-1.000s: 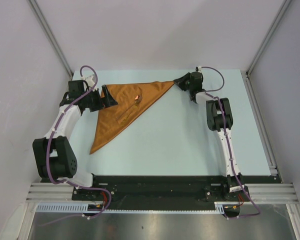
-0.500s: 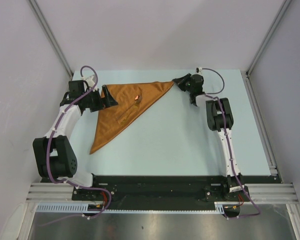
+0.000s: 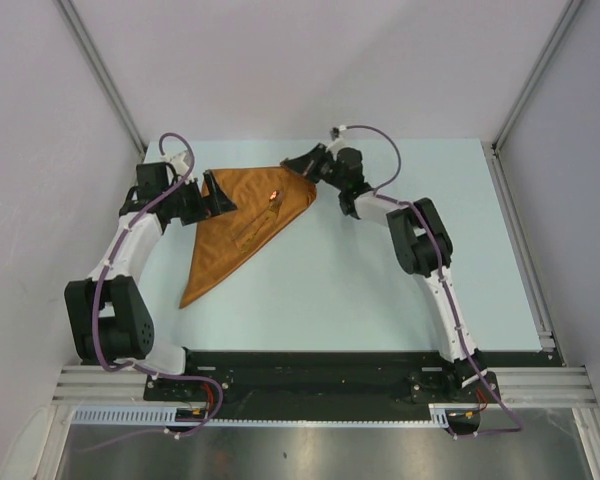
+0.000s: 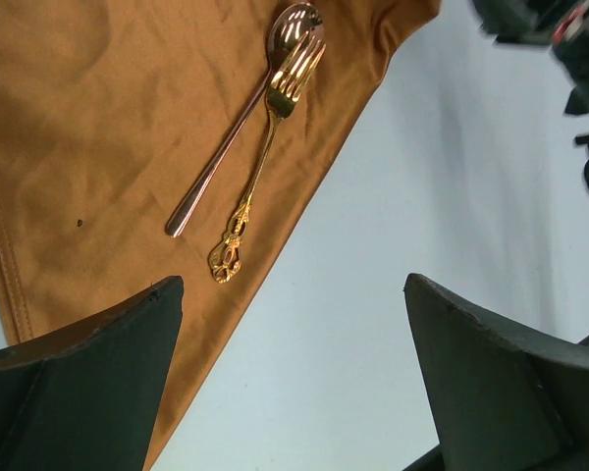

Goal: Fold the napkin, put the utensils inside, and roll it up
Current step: Fold the napkin

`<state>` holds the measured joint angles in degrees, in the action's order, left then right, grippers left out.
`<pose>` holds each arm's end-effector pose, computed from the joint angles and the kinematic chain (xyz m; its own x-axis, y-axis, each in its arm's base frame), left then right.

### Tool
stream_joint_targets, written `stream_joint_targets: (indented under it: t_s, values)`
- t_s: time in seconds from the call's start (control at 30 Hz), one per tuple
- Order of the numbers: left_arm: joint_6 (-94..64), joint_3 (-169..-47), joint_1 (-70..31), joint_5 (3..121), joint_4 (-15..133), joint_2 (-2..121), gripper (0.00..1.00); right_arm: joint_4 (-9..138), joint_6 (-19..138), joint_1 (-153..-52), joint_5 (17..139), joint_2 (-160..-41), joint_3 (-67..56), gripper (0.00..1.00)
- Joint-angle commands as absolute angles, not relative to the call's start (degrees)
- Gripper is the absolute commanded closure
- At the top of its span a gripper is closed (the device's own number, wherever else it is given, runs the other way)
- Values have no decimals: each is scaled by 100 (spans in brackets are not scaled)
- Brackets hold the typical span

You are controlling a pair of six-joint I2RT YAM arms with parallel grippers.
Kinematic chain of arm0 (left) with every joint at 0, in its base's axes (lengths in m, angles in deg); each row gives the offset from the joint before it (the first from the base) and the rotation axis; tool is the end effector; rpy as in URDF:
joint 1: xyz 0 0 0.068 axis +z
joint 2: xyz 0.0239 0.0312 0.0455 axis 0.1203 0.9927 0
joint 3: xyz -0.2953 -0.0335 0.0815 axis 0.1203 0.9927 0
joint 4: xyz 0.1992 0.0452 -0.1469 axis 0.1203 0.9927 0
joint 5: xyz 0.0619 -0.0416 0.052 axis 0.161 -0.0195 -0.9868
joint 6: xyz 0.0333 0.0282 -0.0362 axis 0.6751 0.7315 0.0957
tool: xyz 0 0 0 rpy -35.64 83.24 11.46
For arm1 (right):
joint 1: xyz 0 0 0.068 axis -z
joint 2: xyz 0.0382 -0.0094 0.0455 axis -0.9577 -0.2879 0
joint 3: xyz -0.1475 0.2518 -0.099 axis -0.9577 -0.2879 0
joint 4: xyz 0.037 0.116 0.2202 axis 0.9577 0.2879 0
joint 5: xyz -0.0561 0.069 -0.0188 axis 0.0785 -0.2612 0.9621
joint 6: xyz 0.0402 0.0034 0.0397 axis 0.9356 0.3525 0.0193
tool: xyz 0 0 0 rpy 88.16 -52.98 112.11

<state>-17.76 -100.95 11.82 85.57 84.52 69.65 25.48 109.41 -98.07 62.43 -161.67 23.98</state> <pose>0.3148 0.0062 0.3126 -0.7443 -0.2727 -0.6097 0.1267 0.8386 -0.5298 0.5297 0.2622 0.2034 -0.6147 0.5595 -0.5560 -0.4242 0.3598 0.8310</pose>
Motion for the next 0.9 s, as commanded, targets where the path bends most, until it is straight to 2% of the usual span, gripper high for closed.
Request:
stream_joint_targets:
  t_s: [0.0, 0.27, 0.87]
  values:
    - [-1916, -10041, 1218, 8689, 8145, 6627, 1, 2138, 11255, -10270, 5720, -15907, 2103, 100]
    - [-1943, -9988, 1227, 8733, 8101, 6521, 1, 2015, 11493, -10947, 5474, -16083, 2059, 100]
    - [-1978, -9971, 1218, 8768, 8074, 6486, 1, 2146, 11502, -11466, 5315, -16285, 1909, 100]
